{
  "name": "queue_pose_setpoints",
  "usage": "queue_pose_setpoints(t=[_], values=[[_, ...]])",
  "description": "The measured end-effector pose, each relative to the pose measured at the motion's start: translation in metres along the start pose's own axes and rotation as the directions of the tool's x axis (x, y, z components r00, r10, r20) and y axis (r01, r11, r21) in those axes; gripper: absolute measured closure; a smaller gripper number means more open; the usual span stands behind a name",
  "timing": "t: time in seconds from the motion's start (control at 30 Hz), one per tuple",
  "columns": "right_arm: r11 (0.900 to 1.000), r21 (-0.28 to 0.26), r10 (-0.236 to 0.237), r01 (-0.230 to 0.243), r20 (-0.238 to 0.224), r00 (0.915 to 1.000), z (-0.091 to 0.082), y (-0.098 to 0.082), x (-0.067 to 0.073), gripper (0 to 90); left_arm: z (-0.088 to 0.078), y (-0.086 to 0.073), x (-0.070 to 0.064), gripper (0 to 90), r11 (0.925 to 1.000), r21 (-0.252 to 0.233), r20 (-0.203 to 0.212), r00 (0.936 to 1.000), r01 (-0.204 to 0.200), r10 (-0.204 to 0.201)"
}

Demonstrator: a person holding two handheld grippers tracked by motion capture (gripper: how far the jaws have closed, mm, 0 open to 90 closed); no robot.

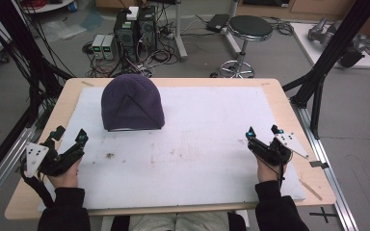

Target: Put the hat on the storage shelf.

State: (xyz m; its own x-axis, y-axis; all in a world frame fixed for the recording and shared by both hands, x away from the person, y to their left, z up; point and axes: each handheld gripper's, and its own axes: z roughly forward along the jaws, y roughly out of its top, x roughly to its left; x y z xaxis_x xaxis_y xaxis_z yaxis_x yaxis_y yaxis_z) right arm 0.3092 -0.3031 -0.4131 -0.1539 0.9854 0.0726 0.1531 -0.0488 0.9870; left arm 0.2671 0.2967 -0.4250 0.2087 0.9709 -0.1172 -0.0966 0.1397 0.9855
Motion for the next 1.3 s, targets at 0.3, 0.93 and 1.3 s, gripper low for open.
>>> queue_pose_setpoints(t=[0.3,0.93,1.3], values=[[0.997,0.048,-0.055,0.056,-0.014,0.9984,0.002,-0.014,0.003,14.7,-0.002,-0.013,-0.003,23.1,0.9972,0.073,0.051,0.9986,-0.019,0.015],[0.996,0.041,-0.079,0.080,-0.031,0.9964,0.004,-0.018,0.009,14.7,-0.003,-0.015,0.002,24.0,0.9969,0.078,0.039,0.9992,0.009,-0.012],[0.996,0.052,-0.071,0.073,-0.031,0.9970,0.005,-0.018,0.009,14.7,-0.004,-0.015,0.003,24.4,0.9973,0.069,0.028,0.9992,0.025,-0.027]])
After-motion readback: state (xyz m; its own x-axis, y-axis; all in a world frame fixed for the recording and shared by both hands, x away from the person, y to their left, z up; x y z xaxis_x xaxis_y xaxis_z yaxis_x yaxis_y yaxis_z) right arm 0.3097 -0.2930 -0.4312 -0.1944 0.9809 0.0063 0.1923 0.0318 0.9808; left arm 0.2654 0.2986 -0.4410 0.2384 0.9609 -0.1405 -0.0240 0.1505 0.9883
